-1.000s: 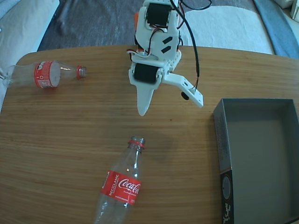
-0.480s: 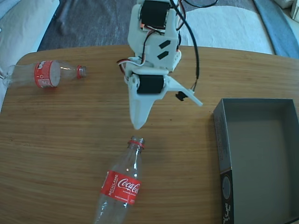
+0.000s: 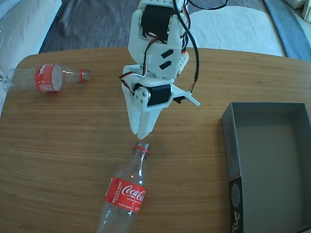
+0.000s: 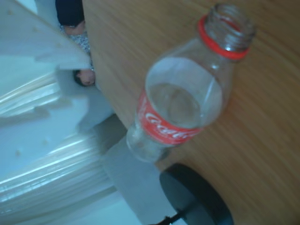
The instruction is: Grasp the bottles and put them in the box.
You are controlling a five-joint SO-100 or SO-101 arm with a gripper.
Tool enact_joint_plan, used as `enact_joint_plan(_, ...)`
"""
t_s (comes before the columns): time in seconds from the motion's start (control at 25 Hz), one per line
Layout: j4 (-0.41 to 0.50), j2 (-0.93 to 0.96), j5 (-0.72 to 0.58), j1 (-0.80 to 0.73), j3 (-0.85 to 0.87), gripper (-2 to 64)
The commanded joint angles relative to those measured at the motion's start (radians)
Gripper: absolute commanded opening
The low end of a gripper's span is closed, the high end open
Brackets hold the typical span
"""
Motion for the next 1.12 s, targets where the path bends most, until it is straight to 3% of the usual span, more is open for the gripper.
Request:
enact_joint_plan(0.0,0.000,0.002,-0.052,0.000,-0.071,3.2)
enact_joint_plan(0.4,0.003,0.002,-0.488,0.012,-0.014,3.3)
enact_joint_plan(0.52,0.055,0.002,-0.499,0.006,-0.015,6.3)
enact_joint_plan(0.72,0.161,0.002,-0.486,0.011,-0.018,21.6)
enact_joint_plan(0.92,0.275,-0.003,-0.486,0.012,-0.035,22.7)
enact_joint_plan(1.08,0.296,-0.097,-0.485,0.015,-0.094,22.2)
